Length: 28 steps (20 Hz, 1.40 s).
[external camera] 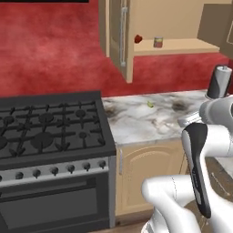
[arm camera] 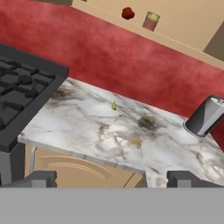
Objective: Pick the canned food and boxed food from the counter and place them in the cabinets closest to them.
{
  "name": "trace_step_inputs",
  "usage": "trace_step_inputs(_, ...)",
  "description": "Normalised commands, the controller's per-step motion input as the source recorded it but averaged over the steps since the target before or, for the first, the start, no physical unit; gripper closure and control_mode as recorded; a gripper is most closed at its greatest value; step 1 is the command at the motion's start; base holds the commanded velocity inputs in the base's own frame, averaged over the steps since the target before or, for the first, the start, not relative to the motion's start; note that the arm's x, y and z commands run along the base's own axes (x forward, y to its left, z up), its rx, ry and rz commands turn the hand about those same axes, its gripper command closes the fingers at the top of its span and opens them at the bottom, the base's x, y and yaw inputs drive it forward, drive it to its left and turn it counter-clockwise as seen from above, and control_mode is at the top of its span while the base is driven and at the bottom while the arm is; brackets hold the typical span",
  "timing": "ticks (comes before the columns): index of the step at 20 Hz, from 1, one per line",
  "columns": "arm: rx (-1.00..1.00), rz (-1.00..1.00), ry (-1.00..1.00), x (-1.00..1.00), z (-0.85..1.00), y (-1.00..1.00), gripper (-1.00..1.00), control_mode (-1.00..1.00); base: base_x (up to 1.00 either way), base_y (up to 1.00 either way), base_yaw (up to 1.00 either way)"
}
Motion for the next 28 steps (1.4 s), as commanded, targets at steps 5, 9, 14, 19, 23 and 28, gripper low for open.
trace_step_inputs(5, 0.0, 0.0, 0.0, 0.0, 0.0, 0.0, -1.0, 1.0, -0.33, 0.55, 0.0)
trace_step_inputs(9, 0.0, 0.0, 0.0, 0.0, 0.0, 0.0, -1.0, 1.0, -0.34, 0.58, 0.0)
trace_step_inputs(14, 0.0, 0.0, 0.0, 0.0, 0.0, 0.0, -1.0, 1.0, -0.31, 0.6, 0.0)
trace_step_inputs(19, 0.0, 0.0, 0.0, 0.0, 0.0, 0.0, -1.0, 1.0, -0.22, 0.73, 0.0)
trace_step_inputs(23, 0.0, 0.0, 0.0, 0.0, 0.0, 0.0, -1.0, 1.0, -0.15, 0.82, 0.0)
trace_step_inputs(28, 0.0, 0.0, 0.0, 0.0, 0.0, 0.0, -1.0, 1.0, -0.13, 0.81, 0.0)
